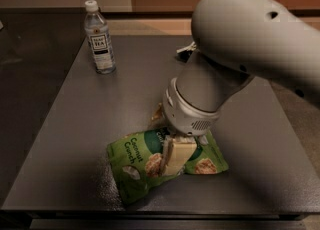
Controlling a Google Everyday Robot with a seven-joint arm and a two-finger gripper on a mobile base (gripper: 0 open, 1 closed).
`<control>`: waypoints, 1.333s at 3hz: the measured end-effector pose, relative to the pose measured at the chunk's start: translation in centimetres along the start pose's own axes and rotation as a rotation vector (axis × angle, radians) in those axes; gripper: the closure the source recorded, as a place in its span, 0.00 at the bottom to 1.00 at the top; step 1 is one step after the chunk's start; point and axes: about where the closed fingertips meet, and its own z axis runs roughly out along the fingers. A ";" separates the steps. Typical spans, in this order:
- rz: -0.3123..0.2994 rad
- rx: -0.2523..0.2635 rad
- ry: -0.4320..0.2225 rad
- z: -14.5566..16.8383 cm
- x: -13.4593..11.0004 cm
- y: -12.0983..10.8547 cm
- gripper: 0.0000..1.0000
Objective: Move green rice chip bag near blue plastic bottle
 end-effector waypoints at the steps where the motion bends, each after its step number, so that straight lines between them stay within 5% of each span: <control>1: -0.021 0.020 0.004 -1.0 -0.7 -0.5 0.87; 2: -0.049 0.048 0.013 -2.5 -1.8 -1.6 1.00; 4: -0.127 0.171 0.007 -6.0 -4.6 -6.0 1.00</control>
Offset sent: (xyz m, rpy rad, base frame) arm 0.0242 0.0183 0.0555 0.0042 -0.1067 0.0437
